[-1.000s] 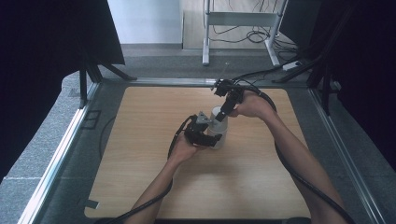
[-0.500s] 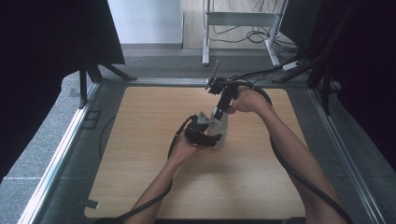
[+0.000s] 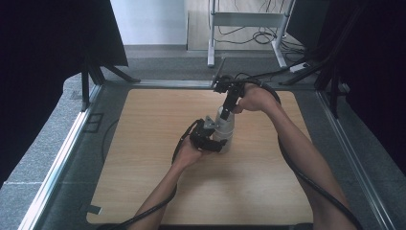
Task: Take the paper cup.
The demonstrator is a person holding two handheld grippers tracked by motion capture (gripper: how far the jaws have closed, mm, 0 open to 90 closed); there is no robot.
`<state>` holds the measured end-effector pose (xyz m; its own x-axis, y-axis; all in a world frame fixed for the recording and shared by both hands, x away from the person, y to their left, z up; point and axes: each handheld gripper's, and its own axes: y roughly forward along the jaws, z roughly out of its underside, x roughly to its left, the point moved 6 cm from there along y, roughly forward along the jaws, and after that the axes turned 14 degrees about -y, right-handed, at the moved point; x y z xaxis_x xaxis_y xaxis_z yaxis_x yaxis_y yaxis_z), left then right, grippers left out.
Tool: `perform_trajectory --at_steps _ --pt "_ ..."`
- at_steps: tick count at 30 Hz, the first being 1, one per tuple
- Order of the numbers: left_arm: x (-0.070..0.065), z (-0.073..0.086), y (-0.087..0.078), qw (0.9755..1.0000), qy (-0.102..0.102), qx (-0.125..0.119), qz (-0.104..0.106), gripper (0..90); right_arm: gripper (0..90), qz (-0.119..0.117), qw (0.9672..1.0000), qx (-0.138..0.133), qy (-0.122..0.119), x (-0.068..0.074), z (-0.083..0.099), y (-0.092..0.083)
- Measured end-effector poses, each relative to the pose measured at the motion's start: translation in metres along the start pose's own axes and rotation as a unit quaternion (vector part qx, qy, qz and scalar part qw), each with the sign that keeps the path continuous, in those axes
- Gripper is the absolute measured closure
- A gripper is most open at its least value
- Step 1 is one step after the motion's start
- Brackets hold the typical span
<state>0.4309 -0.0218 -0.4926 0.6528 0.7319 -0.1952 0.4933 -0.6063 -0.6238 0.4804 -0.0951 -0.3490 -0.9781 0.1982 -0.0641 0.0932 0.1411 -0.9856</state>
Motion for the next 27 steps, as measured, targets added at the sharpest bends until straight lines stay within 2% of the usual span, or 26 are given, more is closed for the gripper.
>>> perform_trajectory --at_steps 9,18,25,27 --pt "0.000 -0.002 -0.004 0.9999 -0.005 -0.002 0.010 15.2 37.3 0.004 0.9999 -0.014 0.000 0.000 0.003 -0.017" --pt "-0.001 -0.001 -0.010 0.9997 -0.006 0.001 0.022 14.4 37.4 0.018 0.9994 -0.029 0.007 0.004 0.004 -0.040" --pt "-0.004 0.000 -0.016 0.9994 -0.007 0.004 0.035 13.8 37.3 0.026 0.9992 -0.030 -0.001 0.008 0.007 -0.054" --pt "-0.004 0.001 -0.018 0.9993 -0.004 0.007 0.037 13.8 37.4 0.029 0.9991 -0.030 -0.010 0.008 0.009 -0.057"
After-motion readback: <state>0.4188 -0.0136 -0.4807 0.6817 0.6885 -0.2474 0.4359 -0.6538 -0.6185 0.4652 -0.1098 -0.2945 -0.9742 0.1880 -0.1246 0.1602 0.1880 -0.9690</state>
